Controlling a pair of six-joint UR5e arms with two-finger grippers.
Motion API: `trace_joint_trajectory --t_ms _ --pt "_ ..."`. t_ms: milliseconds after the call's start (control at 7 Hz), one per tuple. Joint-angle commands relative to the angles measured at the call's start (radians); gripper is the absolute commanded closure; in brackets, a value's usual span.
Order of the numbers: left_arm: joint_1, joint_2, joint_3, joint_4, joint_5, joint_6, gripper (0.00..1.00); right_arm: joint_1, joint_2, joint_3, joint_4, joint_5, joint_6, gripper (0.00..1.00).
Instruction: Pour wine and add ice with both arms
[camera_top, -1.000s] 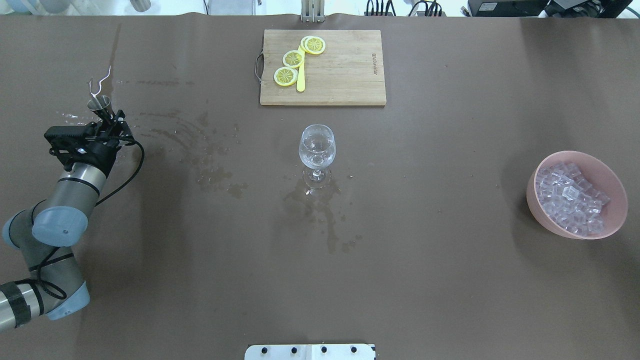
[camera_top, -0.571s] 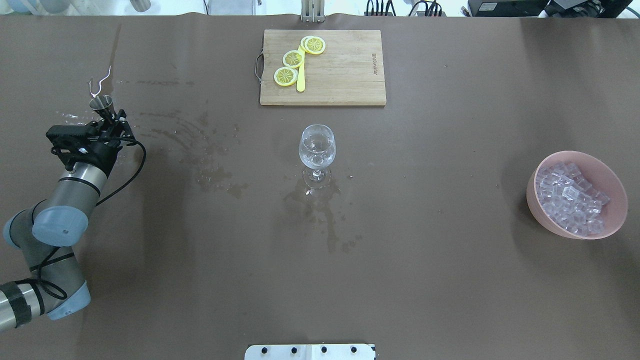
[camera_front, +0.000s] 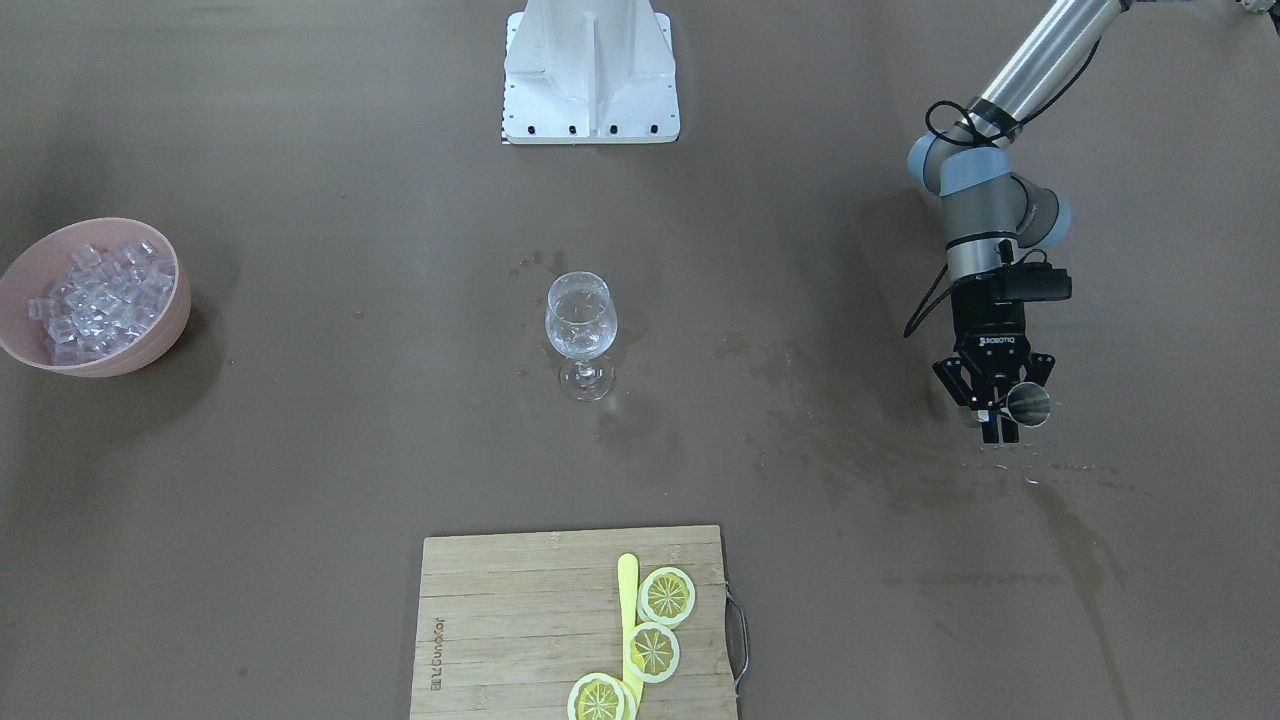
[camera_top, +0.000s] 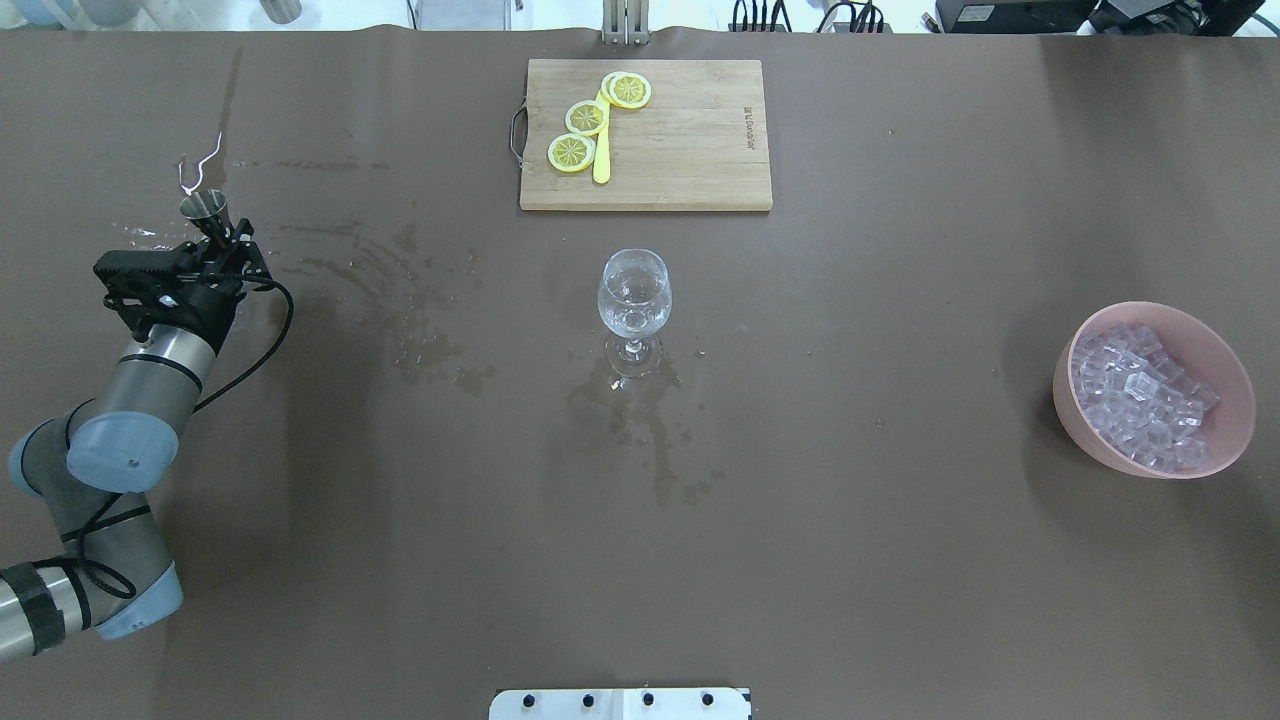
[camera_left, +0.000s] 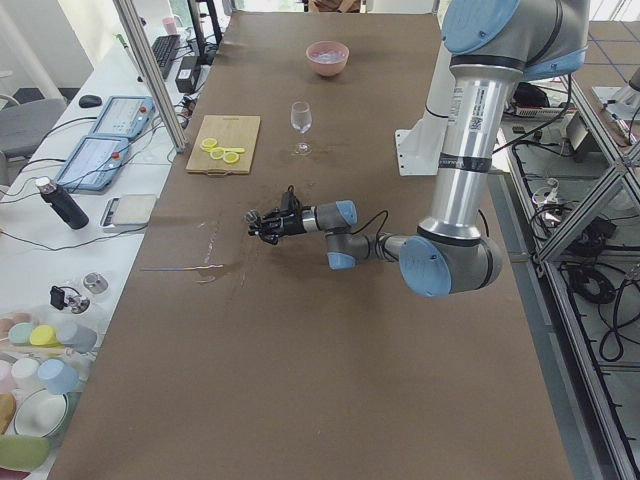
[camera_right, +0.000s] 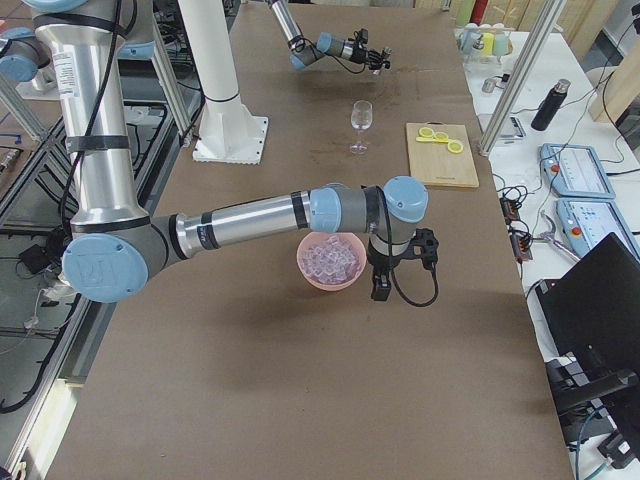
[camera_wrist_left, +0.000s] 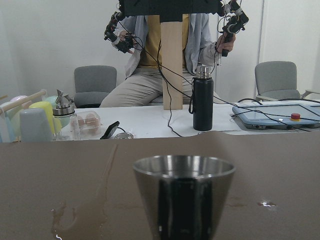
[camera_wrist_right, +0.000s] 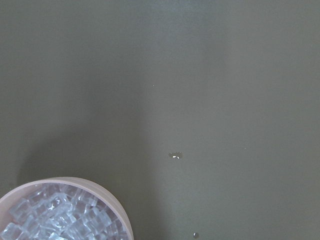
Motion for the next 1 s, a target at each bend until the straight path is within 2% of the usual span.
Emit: trace_joint_trajectory --t_ms 0,857 --pt "0.001 -0.001 0.002 -0.018 0.0 -0.008 0.93 0.0 0.0 0.0 0.0 0.0 0.0 0.0" --pt "0.005 0.001 0.02 -0.035 0.003 -0.009 0.83 0.0 0.0 0.0 0.0 0.0 0.0 0.0"
